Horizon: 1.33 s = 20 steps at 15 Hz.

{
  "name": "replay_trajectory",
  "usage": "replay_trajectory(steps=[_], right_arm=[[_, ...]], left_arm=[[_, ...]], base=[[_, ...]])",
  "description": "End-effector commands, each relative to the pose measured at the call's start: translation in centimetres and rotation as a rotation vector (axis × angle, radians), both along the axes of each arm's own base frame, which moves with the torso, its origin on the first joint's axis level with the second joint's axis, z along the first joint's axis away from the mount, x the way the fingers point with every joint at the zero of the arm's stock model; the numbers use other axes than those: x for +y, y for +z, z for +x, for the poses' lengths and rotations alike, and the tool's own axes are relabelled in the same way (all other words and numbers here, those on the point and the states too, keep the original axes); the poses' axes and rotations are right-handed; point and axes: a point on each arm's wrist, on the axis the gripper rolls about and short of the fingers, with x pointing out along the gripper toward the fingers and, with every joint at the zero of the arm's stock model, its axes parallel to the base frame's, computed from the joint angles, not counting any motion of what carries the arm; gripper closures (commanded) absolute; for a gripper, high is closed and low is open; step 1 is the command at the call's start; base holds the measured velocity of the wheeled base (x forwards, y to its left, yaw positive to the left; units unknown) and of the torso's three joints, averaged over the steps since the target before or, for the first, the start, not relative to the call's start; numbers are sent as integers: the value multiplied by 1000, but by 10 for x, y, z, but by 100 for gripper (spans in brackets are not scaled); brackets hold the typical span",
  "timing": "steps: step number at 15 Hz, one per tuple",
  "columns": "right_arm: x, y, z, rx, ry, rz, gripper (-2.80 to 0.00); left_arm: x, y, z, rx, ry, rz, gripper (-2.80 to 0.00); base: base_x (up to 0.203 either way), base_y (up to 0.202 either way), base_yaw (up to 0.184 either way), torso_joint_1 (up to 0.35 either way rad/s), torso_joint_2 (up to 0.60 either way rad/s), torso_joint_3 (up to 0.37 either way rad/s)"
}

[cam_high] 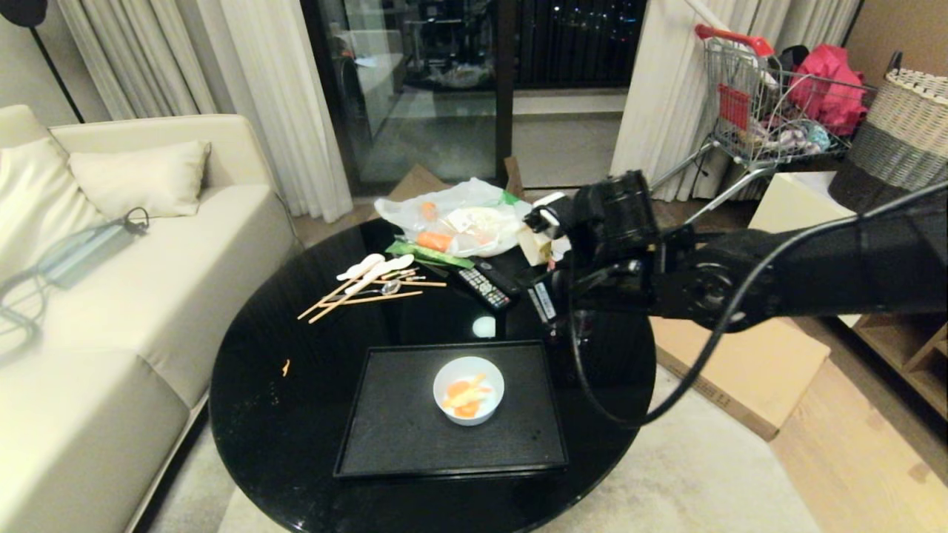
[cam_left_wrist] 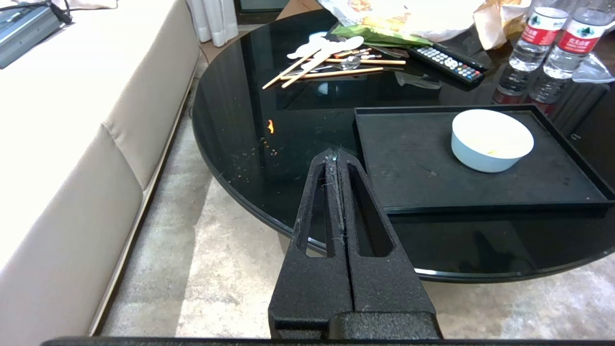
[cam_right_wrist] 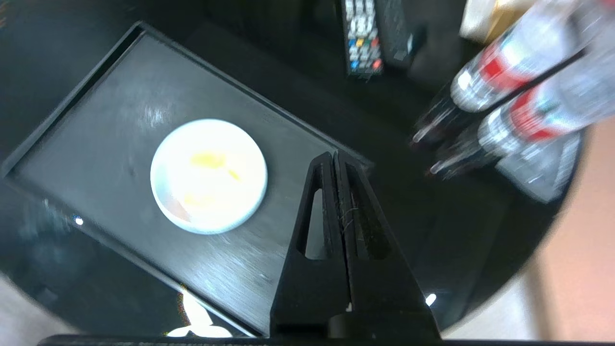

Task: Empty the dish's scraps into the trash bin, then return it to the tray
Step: Pick up the bowl with leftover food

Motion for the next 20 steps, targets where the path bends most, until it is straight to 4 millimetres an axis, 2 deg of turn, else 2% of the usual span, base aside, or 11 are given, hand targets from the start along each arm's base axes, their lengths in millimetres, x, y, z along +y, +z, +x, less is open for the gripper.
replay_trajectory(steps=[1, 4, 8, 11, 12, 17, 20], right_arm=[[30, -44, 24, 162, -93, -44, 0], [47, -70, 28, 355, -224, -40, 0], [53, -95, 22, 487, -297, -67, 0], [66, -98, 20, 507, -286, -50, 0], [71, -96, 19, 532, -260, -16, -280], [91, -119, 14, 512, -249, -35, -280], [92, -131, 17, 503, -274, -57, -280]], left_arm=[[0, 0, 0, -1, 1, 0, 0], [0, 0, 0, -1, 1, 0, 0], [0, 0, 0, -1, 1, 0, 0], [0, 0, 0, -1, 1, 0, 0], [0, 0, 0, -1, 1, 0, 0], [0, 0, 0, -1, 1, 0, 0], [0, 0, 0, -1, 1, 0, 0]], base=[[0, 0, 0, 0, 0, 0], [0, 0, 0, 0, 0, 0], [0, 0, 0, 0, 0, 0], [0, 0, 0, 0, 0, 0], [0, 0, 0, 0, 0, 0], [0, 0, 0, 0, 0, 0], [0, 0, 0, 0, 0, 0]])
